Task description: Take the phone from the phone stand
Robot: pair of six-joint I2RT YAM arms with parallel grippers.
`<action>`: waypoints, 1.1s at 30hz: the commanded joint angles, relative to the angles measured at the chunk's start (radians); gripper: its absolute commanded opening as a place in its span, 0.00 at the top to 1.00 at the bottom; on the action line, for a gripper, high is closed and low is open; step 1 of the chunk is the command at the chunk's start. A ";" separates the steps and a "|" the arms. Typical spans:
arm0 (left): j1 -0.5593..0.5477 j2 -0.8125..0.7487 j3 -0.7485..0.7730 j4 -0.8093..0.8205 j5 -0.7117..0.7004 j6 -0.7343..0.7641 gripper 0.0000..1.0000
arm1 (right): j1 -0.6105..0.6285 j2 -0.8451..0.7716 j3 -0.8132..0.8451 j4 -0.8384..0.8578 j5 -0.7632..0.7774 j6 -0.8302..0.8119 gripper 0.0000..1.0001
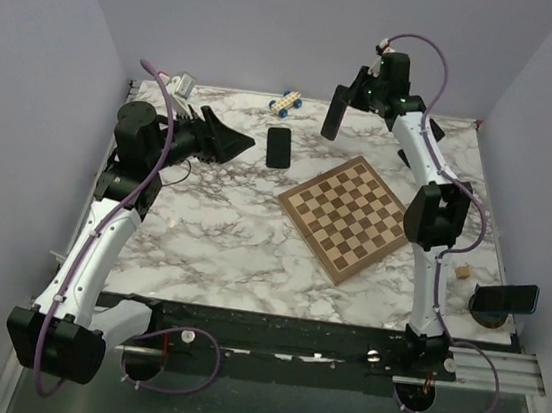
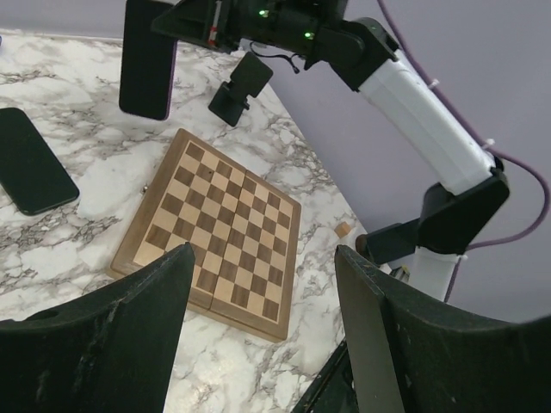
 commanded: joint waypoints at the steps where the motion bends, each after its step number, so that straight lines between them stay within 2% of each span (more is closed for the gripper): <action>1: 0.004 -0.015 -0.011 0.002 -0.021 0.000 0.25 | 0.025 0.152 0.222 -0.310 -0.070 -0.013 0.99; 5: 0.004 -0.006 -0.011 0.003 -0.018 -0.001 0.25 | 0.040 0.192 0.193 -0.233 -0.144 0.021 0.99; 17: 0.004 0.013 -0.009 0.002 -0.011 -0.002 0.25 | 0.048 0.370 0.262 -0.195 -0.264 0.079 0.99; 33: 0.004 0.027 -0.004 -0.006 -0.021 0.009 0.25 | 0.074 0.495 0.260 -0.015 -0.204 0.136 0.94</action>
